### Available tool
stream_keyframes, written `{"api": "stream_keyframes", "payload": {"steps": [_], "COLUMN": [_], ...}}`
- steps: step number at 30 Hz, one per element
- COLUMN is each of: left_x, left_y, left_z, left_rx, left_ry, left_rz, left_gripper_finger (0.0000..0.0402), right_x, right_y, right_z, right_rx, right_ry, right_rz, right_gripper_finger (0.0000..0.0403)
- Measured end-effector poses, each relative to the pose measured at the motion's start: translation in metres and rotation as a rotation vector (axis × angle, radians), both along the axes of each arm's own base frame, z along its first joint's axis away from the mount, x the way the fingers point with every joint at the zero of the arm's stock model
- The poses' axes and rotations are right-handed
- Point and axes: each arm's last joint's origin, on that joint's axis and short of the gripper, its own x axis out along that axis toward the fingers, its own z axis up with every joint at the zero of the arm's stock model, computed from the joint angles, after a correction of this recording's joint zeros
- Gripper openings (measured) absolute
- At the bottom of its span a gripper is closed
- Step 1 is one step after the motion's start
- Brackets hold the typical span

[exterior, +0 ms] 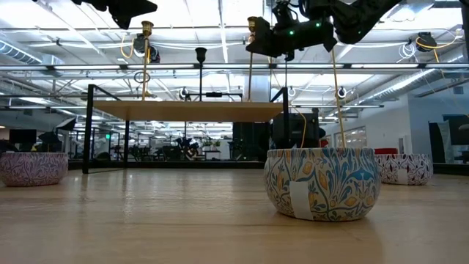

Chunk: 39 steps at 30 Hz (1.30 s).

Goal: Pick & Place candle stick holders
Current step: Put the gold candle holder on the shelf aligned with the other candle holders, then put the purple candle on the shelf

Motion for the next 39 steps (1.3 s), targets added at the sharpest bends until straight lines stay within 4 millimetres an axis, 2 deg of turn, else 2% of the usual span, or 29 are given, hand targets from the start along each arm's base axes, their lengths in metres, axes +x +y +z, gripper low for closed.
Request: {"api": "stream_keyframes", "payload": {"steps": [21, 26, 34, 39], "left_x": [0.000, 0.000, -0.002, -0.004], "left_y": [0.000, 0.000, 0.000, -0.007], "left_z": [0.000, -0.002, -0.007, -0.017], "left_rx": [0.000, -0.003, -0.102, -0.105], "left_ry": [0.002, 0.019, 0.076, 0.182], "left_rz": [0.000, 0.000, 0.021, -0.033], "left_gripper_finger": [0.0175, 0.0175, 0.0175, 0.0175], "right_x": [-0.003, -0.008, -0.016, -0.017], "right_y": [-0.006, -0.003, 0.018, 0.044], "right_z": [-0.002, 0.008, 0.026, 0.025], "right_rx": [-0.002, -0.019, -0.017, 0.017], "right_ry": [0.030, -0.004, -0.028, 0.098], "right_rz": [-0.018, -0.016, 0.033, 0.108], "right_gripper_finger": [0.0087, 0.0104, 0.0125, 0.0127]}}
